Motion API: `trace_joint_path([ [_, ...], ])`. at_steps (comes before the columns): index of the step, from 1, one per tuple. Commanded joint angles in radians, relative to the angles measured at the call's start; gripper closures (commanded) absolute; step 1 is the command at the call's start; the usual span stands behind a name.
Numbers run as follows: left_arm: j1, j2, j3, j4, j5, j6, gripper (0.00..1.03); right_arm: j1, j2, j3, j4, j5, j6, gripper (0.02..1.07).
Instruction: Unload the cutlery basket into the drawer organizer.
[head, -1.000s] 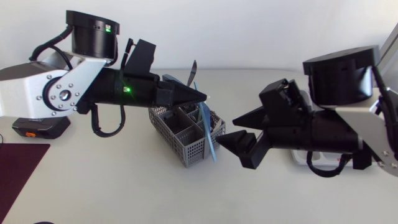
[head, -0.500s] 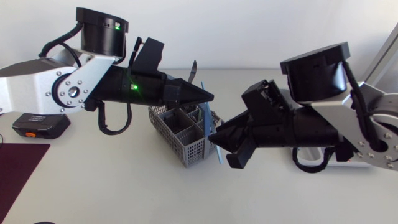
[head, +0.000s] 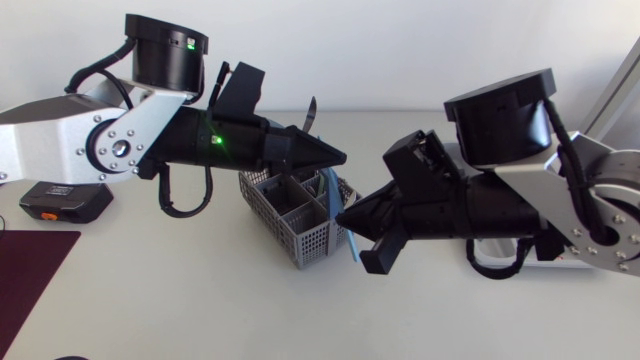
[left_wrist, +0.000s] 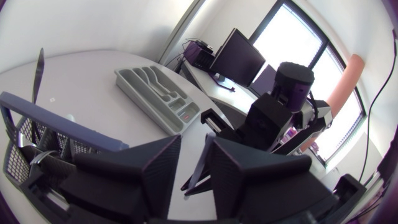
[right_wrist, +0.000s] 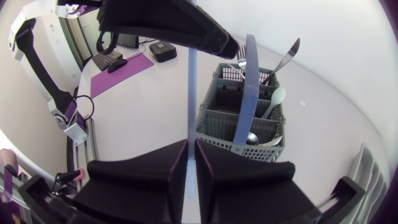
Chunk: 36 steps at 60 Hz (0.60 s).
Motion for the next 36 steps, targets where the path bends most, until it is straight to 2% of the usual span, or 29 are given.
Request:
trace_joint_path([
  [1, 0.007, 0.006, 0.020, 0.000, 0.013, -0.034, 0.38, 0.010, 0.012, -0.005, 0.004, -0.005, 0.013, 0.99],
  [6, 0.018, 0.000, 0.040, 0.000, 0.013, -0.034, 0.21, 0.010, 0.005, -0.011, -0.008, -0.005, 0.012, 0.99],
  [13, 0.067, -0.028, 0.106, -0.001, 0.013, -0.055, 0.13, 0.007, -0.019, -0.025, -0.050, -0.007, 0.001, 0.99],
  [26, 0.197, -0.098, 0.155, 0.025, 0.005, -0.089, 0.12, -0.077, -0.125, -0.070, -0.122, -0.022, -0.037, 0.99],
  [36, 0.292, -0.138, 0.108, 0.020, -0.005, -0.054, 0.11, -0.283, -0.189, -0.094, -0.179, -0.077, -0.099, 0.98],
])
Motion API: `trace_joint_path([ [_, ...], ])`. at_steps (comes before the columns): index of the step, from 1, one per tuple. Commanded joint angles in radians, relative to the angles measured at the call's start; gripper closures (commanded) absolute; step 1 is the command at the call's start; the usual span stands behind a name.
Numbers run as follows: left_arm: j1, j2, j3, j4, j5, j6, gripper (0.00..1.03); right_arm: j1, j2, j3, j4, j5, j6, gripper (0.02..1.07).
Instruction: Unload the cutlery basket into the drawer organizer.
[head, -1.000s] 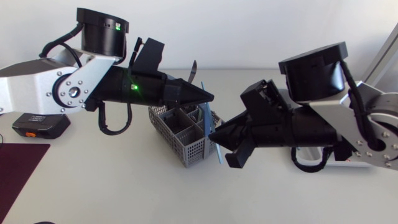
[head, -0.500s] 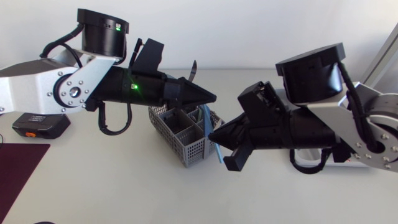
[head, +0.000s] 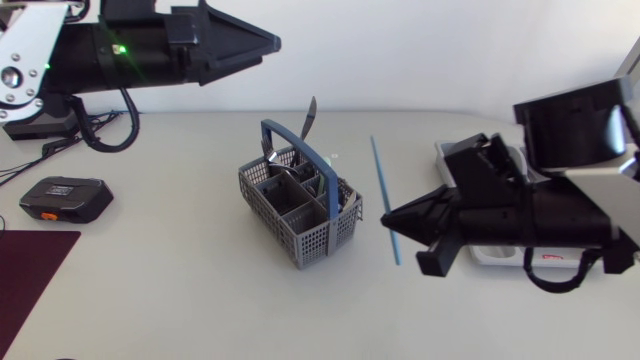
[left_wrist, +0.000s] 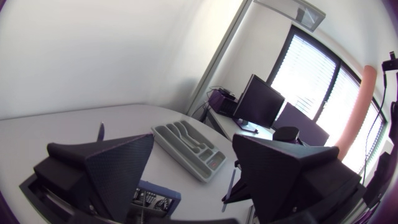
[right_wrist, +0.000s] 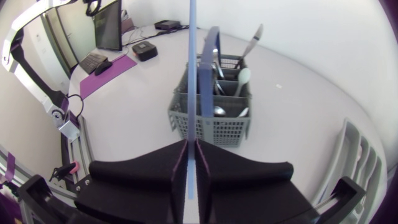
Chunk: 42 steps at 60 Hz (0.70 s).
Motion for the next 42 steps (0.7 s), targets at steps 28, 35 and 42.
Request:
trace_joint_path([
  [28, 0.120, -0.132, -0.295, -0.158, -0.162, 0.392, 0.11, -0.642, 0.388, 0.033, 0.112, 0.024, -0.213, 0.98],
  [35, 0.116, -0.138, -0.349, -0.157, -0.234, 0.449, 0.11, -0.659, 0.491, 0.064, 0.155, 0.087, -0.205, 0.97],
  [42, 0.108, -0.138, -0.398, -0.149, -0.300, 0.503, 0.11, -0.670, 0.576, 0.106, 0.181, 0.127, -0.191, 0.97],
])
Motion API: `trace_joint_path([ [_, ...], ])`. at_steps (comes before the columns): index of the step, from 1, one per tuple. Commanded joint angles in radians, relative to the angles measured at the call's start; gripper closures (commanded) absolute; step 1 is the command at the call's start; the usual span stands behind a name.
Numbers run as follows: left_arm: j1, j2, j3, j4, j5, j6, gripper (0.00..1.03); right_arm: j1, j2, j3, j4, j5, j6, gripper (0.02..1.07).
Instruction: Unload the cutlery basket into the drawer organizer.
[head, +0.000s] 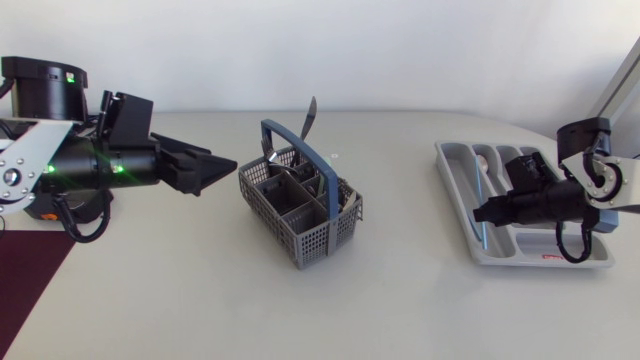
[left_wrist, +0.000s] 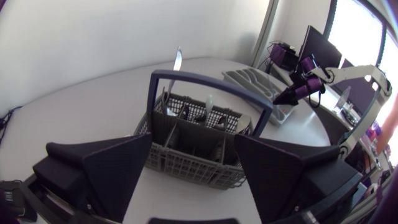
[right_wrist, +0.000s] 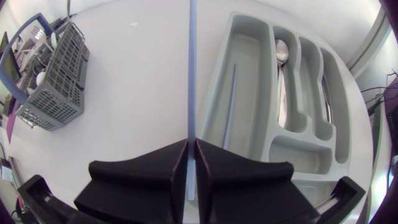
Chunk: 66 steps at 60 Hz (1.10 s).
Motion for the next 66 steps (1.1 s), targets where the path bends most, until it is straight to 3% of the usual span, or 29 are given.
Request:
trace_joint_path([
  [1, -0.007, -0.016, -0.049, 0.004, -0.033, 0.065, 0.11, -0.014, 0.066, 0.051, 0.030, 0.026, 0.000, 0.97],
  [22, -0.016, 0.056, -0.118, 0.074, -0.131, 0.113, 0.11, -0.027, 0.255, 0.134, 0.094, 0.113, 0.036, 0.92],
  [29, -0.015, 0.100, -0.115, 0.099, -0.156, 0.115, 0.11, -0.027, 0.254, 0.132, 0.102, 0.124, 0.036, 0.55],
  [34, -0.018, 0.136, -0.113, 0.129, -0.183, 0.121, 0.11, -0.026, 0.227, 0.121, 0.099, 0.141, 0.037, 0.34],
  [40, -0.022, 0.173, -0.103, 0.143, -0.200, 0.121, 0.12, -0.020, 0.169, 0.103, 0.096, 0.144, 0.049, 0.23],
  [47, -0.029, 0.214, -0.084, 0.156, -0.237, 0.118, 0.12, 0.031, 0.053, 0.060, 0.070, 0.129, 0.066, 0.23],
  [57, -0.044, 0.260, -0.078, 0.228, -0.289, 0.102, 0.29, 0.187, -0.073, 0.028, 0.039, 0.084, 0.119, 0.24],
  [66, -0.058, 0.317, -0.021, 0.228, -0.300, 0.061, 0.46, 0.329, -0.059, 0.062, 0.035, 0.070, 0.191, 0.49],
])
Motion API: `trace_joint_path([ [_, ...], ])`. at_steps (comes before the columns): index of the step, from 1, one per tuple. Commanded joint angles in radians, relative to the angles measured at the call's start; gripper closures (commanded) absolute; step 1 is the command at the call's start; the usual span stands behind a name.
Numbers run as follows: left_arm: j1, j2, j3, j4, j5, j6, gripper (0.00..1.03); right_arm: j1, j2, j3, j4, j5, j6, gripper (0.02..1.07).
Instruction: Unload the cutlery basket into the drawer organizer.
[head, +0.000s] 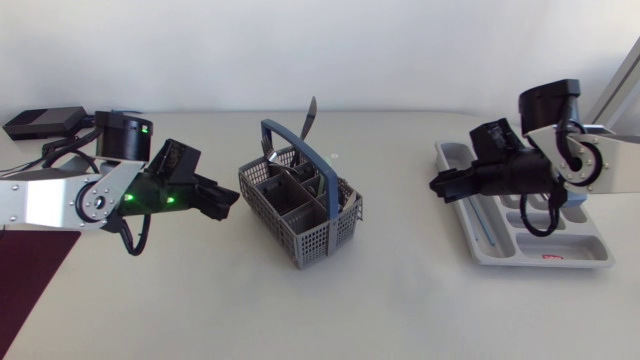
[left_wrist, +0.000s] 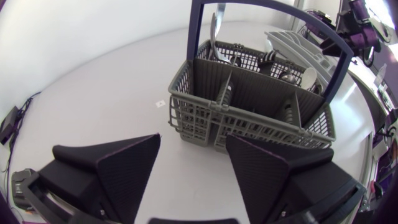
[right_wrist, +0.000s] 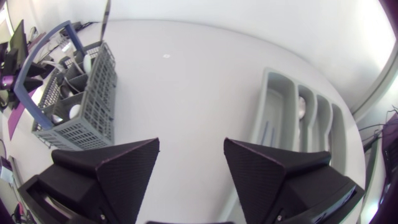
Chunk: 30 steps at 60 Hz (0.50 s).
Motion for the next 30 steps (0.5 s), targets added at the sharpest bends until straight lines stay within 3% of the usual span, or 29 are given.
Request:
trace_joint_path([
  [1, -0.009, 0.048, 0.050, 0.009, -0.009, -0.038, 0.48, 0.070, 0.025, 0.008, -0.021, -0.012, 0.070, 0.53],
  [4, -0.009, 0.071, 0.071, 0.007, -0.007, -0.051, 0.58, 0.106, 0.051, 0.028, -0.019, -0.012, 0.089, 0.64],
  [9, -0.007, 0.112, 0.099, 0.009, -0.007, -0.064, 0.73, 0.160, 0.109, 0.070, -0.015, -0.021, 0.116, 0.92],
  [19, 0.000, 0.180, 0.137, 0.013, -0.007, -0.067, 0.99, 0.231, 0.209, 0.154, -0.032, -0.064, 0.128, 0.96],
  [30, 0.023, 0.263, 0.185, 0.042, -0.007, -0.076, 1.00, 0.246, 0.303, 0.244, -0.042, -0.142, 0.171, 0.97],
])
